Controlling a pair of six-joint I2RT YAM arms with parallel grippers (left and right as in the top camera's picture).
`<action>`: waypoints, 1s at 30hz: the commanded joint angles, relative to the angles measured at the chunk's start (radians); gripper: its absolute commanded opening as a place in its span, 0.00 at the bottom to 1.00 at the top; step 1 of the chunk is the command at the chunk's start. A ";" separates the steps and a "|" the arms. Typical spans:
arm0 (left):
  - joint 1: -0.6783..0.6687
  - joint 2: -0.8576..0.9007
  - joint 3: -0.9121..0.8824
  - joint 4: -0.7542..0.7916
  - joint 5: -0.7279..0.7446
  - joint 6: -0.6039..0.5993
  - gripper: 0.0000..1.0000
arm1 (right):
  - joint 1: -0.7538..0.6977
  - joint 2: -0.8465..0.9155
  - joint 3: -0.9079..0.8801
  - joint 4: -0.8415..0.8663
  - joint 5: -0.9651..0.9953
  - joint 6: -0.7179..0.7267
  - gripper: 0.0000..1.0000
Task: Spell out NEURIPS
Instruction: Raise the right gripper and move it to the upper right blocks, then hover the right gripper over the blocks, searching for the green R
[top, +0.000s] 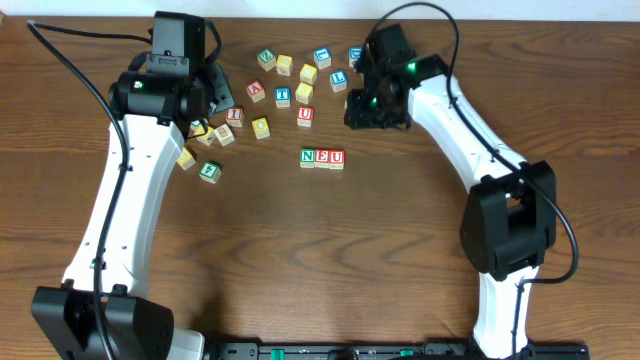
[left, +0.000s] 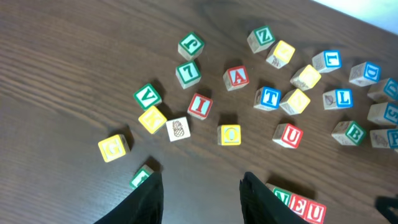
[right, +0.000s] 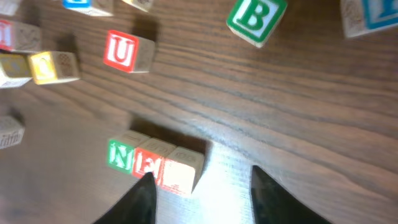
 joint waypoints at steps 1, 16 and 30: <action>0.002 0.012 -0.007 0.013 -0.002 0.010 0.40 | 0.002 -0.018 0.103 -0.057 0.041 -0.042 0.49; 0.002 0.012 -0.007 0.056 -0.002 0.018 0.40 | 0.001 -0.018 0.238 -0.133 0.182 -0.013 0.57; 0.002 0.012 -0.007 0.055 -0.002 0.017 0.40 | 0.003 -0.018 0.237 -0.156 0.219 -0.065 0.66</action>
